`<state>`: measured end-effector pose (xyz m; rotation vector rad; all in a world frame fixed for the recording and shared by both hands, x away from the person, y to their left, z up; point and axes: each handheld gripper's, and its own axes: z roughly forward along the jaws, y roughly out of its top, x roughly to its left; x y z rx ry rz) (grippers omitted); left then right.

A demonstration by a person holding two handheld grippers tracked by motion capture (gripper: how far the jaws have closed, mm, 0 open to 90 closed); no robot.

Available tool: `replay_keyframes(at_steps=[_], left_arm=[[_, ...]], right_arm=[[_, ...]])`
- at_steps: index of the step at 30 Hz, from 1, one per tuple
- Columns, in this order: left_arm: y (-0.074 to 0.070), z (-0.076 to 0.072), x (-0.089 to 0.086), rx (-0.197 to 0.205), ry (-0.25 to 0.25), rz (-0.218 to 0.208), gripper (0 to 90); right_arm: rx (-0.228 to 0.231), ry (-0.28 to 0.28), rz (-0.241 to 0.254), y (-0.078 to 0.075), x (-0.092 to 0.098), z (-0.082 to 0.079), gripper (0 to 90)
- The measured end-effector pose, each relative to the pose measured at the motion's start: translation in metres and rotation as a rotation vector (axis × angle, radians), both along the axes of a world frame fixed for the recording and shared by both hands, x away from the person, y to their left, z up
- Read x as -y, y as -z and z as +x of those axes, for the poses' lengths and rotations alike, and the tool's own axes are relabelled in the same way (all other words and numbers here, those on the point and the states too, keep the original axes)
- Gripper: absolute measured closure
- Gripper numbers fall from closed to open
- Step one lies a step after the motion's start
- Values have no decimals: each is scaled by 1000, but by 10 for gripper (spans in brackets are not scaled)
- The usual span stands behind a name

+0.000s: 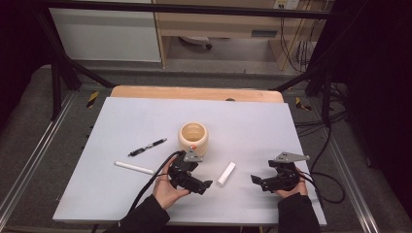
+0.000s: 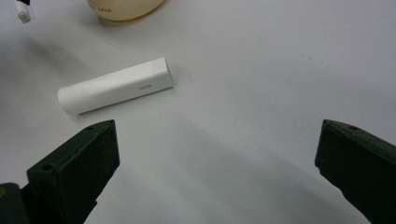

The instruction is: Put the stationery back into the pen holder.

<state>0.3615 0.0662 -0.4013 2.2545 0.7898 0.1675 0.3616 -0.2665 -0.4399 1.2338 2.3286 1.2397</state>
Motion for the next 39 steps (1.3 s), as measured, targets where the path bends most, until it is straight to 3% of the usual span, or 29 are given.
replay_keyframes(at_steps=[13, 21, 39], left_arm=[[12, 7, 38, -45, -39, -19, 288], [20, 5, 53, -60, -59, 13, 424], [33, -1, 69, -64, -78, 85, 589]], right_arm=[[0, 5, 1, 0, 0, 0, 6], [4, 4, -5, 0, 0, 0, 6], [7, 0, -9, 0, 0, 0, 6]])
